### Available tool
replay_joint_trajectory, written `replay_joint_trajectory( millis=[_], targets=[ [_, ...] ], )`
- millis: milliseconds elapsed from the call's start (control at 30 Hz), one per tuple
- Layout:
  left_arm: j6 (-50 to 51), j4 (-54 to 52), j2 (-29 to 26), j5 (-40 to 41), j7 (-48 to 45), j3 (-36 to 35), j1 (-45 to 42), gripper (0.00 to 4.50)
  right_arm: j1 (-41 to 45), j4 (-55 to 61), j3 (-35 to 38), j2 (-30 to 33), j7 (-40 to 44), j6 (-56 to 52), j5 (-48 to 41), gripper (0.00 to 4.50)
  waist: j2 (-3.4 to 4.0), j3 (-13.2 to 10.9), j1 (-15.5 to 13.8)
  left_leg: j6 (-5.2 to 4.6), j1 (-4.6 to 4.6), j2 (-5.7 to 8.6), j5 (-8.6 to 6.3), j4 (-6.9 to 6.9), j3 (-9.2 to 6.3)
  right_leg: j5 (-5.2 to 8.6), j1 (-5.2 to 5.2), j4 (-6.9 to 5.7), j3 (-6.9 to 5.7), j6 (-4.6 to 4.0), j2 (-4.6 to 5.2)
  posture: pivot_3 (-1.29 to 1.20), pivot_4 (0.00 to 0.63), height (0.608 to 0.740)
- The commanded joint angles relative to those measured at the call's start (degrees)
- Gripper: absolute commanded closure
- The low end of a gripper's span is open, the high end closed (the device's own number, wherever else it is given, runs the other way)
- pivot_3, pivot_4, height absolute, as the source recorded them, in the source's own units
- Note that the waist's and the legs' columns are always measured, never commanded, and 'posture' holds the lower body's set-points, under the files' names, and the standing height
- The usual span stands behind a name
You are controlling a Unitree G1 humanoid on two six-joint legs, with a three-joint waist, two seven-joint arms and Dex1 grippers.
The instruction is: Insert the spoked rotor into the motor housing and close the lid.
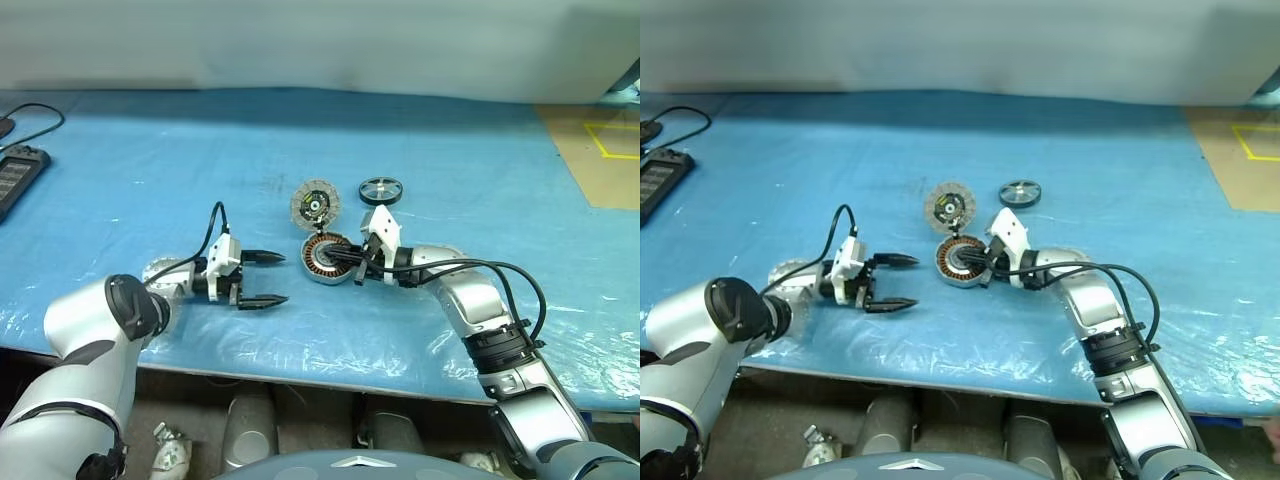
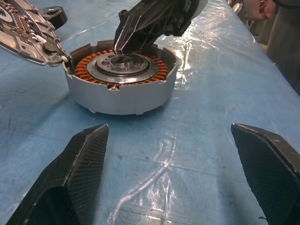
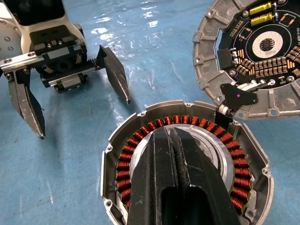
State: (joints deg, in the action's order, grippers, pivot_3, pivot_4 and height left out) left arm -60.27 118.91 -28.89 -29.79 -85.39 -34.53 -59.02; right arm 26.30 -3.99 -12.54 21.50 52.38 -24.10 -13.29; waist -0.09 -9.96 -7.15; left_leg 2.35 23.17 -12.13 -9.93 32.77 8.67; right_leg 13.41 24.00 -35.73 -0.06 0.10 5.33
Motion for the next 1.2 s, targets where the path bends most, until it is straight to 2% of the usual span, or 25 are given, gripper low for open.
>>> replay_joint_trajectory(
  millis=[33,200,500,767,833,1000,1200],
  targets=[
    [-1.21,1.09,-0.72,0.81,0.26,0.10,-0.02,0.10,0.07,-1.31,-1.31,0.15,-0.47,1.28,1.94,4.48,0.00,0.00,0.01,0.00,0.00,0.00,0.00,0.00,0.00,0.00,0.00,0.01,0.00,0.00,0.00,0.00,0.150,0.740],
    [-1.31,1.09,-0.35,0.95,0.76,0.35,-0.10,0.10,-0.20,-2.59,-2.85,1.11,0.12,2.93,4.08,4.48,0.00,0.00,0.02,0.00,-0.04,0.00,0.00,0.00,0.00,0.03,-0.02,-0.01,0.00,-0.05,0.00,0.00,0.150,0.740],
    [-0.89,1.09,-0.12,0.78,0.97,0.07,-0.89,0.10,0.64,-1.04,-9.09,6.58,0.29,6.35,12.81,4.48,-0.02,0.04,0.01,0.01,-0.23,0.01,0.00,0.02,0.00,0.03,-0.22,0.00,0.02,-0.06,0.01,0.00,0.150,0.740],
    [-0.85,1.09,0.04,0.82,1.03,-0.15,-0.78,0.10,0.30,1.49,-11.45,7.43,1.16,6.67,15.65,4.48,-0.02,0.04,-0.05,0.01,-0.73,0.01,-0.01,-0.09,-0.01,0.11,-0.75,0.14,0.02,-0.17,0.02,0.00,0.150,0.740],
    [-0.94,1.09,0.11,0.80,0.95,-0.27,-0.61,0.10,0.21,1.82,-10.28,6.49,1.08,6.66,14.32,4.48,-0.03,0.04,-0.06,0.01,-0.73,0.01,-0.01,-0.10,-0.01,0.11,-0.75,0.15,0.01,-0.17,0.02,0.00,0.150,0.740],
    [-0.10,1.09,-0.74,1.23,-1.18,-1.42,-0.27,0.10,1.13,7.62,-1.72,2.71,2.38,1.80,2.75,4.48,-0.02,0.03,-0.03,0.01,-0.71,-0.01,-0.02,-0.12,-0.01,0.11,-0.72,0.16,0.01,-0.17,0.00,0.00,0.150,0.740],
    [2.10,1.09,-2.41,2.40,-3.65,-2.45,-1.22,0.10,2.04,11.06,4.19,3.52,1.54,-2.12,-2.70,4.48,-0.02,0.03,0.00,0.00,-0.53,-0.02,-0.01,-0.10,0.00,0.11,-0.54,0.12,0.01,-0.17,0.00,0.00,0.150,0.740]
  ],
)
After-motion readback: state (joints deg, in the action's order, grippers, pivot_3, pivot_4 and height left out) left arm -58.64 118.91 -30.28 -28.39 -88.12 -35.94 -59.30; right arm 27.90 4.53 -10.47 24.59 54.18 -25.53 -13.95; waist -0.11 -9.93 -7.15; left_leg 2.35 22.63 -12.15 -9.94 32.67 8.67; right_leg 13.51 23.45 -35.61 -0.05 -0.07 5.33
